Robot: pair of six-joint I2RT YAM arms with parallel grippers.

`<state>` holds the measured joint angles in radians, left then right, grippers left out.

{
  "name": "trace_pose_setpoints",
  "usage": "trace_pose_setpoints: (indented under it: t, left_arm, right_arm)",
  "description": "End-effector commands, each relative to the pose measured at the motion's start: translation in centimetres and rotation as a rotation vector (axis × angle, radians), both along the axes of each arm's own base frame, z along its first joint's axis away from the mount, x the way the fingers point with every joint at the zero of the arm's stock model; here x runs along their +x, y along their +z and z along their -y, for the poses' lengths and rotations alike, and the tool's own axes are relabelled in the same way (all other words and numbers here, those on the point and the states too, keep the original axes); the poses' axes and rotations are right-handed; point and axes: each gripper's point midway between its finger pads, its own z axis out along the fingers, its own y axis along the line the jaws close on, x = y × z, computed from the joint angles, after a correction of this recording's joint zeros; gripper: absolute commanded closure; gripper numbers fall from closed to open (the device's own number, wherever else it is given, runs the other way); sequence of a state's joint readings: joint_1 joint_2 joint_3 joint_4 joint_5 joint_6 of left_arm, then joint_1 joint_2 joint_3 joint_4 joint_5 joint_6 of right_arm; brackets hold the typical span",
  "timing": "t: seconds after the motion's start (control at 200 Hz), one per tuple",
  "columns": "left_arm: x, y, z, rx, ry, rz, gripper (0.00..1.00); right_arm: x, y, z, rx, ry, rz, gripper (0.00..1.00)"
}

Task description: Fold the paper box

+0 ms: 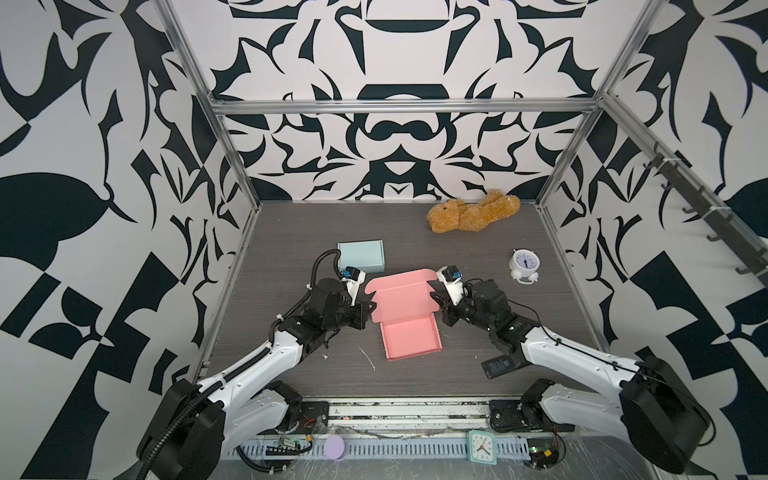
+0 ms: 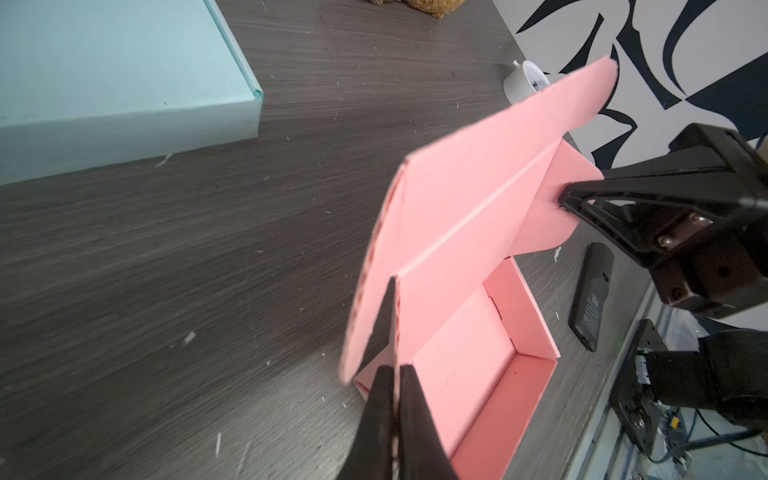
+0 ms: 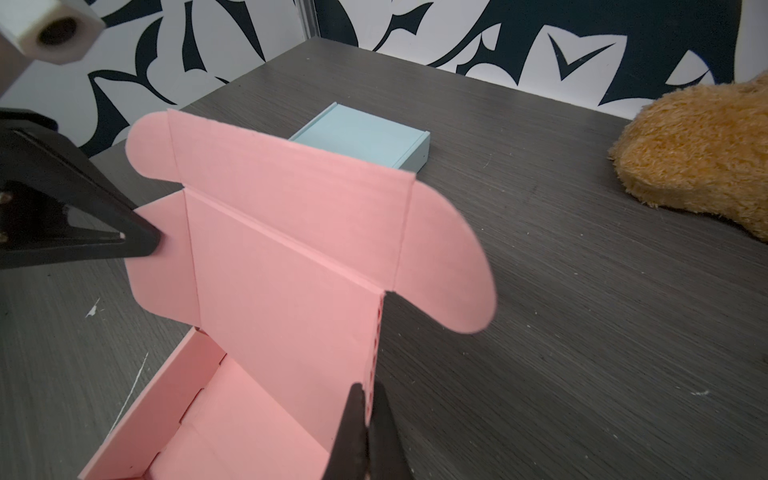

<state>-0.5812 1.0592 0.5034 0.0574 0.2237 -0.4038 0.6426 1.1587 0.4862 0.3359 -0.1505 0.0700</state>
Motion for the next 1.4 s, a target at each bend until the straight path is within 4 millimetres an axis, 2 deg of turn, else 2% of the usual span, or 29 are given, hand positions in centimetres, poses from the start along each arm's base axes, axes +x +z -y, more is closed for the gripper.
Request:
trace_pose_setpoints:
  t: [0.0, 0.12, 0.365, 0.55, 0.7, 0.975, 1.0, 1.155, 1.3, 1.395]
  left_arm:
    - [1.3, 3.8, 0.6, -0.043, 0.028, 0.108, 0.93]
    - [2.1, 4.1, 0.8, -0.032, 0.045, 0.141, 0.92]
    - [3.9, 3.1, 1.3, 0.006, 0.102, 0.188, 0.92]
    - [5.1, 3.4, 2.7, 0.007, 0.118, 0.242, 0.92]
    - [5.2, 3.4, 3.9, 0.034, 0.102, 0.269, 0.92]
    - [4.6, 4.0, 4.9, 0.049, 0.103, 0.339, 0.92]
    - [4.8, 3.0, 5.2, 0.066, 0.099, 0.330, 0.92]
    - [5.8, 3.3, 6.0, 0.087, 0.095, 0.382, 0.92]
    - [6.3, 2.3, 6.0, 0.107, 0.106, 0.390, 0.92]
    - [6.0, 1.8, 5.8, 0.105, 0.108, 0.389, 0.92]
  right_arm:
    - [0.6, 1.8, -1.4, 0.024, 0.002, 0.013, 0.97]
    - [1.0, 2.0, -2.2, 0.013, -0.009, 0.004, 0.97]
    - [1.4, 1.7, -3.1, -0.009, -0.033, -0.009, 0.94]
    - [1.5, 1.2, -3.7, -0.026, -0.031, -0.017, 0.89]
    - [1.9, 1.2, -3.7, -0.039, -0.049, -0.015, 0.85]
    - [1.8, 1.1, -3.5, -0.044, -0.054, -0.014, 0.85]
    - [1.8, 1.1, -3.5, -0.045, -0.053, -0.011, 0.85]
    - [2.1, 1.3, -3.7, -0.049, -0.053, -0.003, 0.85]
    - [2.0, 1.7, -3.7, -0.052, -0.054, 0.011, 0.85]
    - [1.9, 1.4, -3.8, -0.062, -0.052, 0.004, 0.85]
